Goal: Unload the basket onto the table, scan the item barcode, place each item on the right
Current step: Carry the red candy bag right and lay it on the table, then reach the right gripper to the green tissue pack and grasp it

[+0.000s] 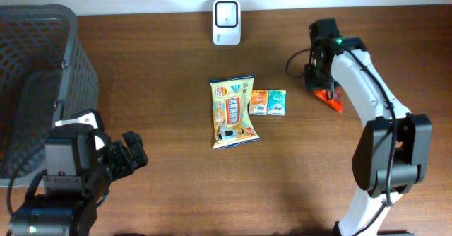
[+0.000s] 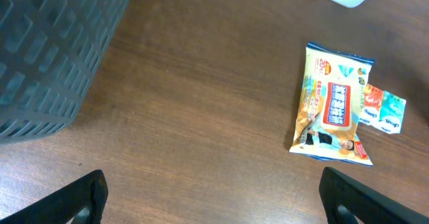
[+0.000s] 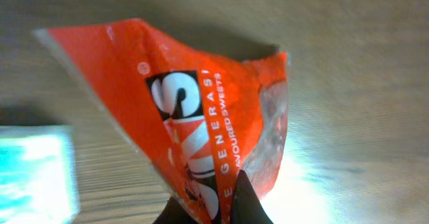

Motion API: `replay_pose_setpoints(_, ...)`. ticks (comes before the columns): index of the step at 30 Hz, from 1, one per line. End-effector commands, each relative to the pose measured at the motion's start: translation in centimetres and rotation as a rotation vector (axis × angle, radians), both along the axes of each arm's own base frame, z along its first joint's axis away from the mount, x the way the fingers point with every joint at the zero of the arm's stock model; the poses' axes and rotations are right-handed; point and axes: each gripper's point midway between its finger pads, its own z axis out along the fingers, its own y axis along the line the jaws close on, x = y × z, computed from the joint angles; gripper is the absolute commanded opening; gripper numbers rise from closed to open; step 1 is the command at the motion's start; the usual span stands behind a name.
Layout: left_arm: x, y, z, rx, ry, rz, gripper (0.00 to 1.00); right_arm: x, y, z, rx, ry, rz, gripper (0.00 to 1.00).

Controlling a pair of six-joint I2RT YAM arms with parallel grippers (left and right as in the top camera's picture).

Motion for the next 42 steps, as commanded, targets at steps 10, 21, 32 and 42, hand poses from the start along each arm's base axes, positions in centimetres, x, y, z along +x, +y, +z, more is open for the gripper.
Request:
replay_pose_setpoints(10,-0.1,0.2,0.2,-0.002,-0.006,0.016,0.99,2.2,1.0,6.2,0.915,-0.146,-0.057,0.04)
replay_pose_setpoints(21,-0.1,0.2,0.2,-0.002,-0.006,0.016,0.99,-4.7,-9.6,-2.9,0.803,-0.029,-0.437,0.14)
replay_pose_setpoints(32,-0.1,0.2,0.2,-0.002,-0.006,0.016,0.99,-6.2,-12.5,3.1,0.565,0.073,-0.501,0.57)
replay_pose_setpoints(42,-0.1,0.2,0.2,-0.002,-0.006,0.016,0.99,-5.2,-9.3,-4.0,0.212,0.107,-0.393,0.3)
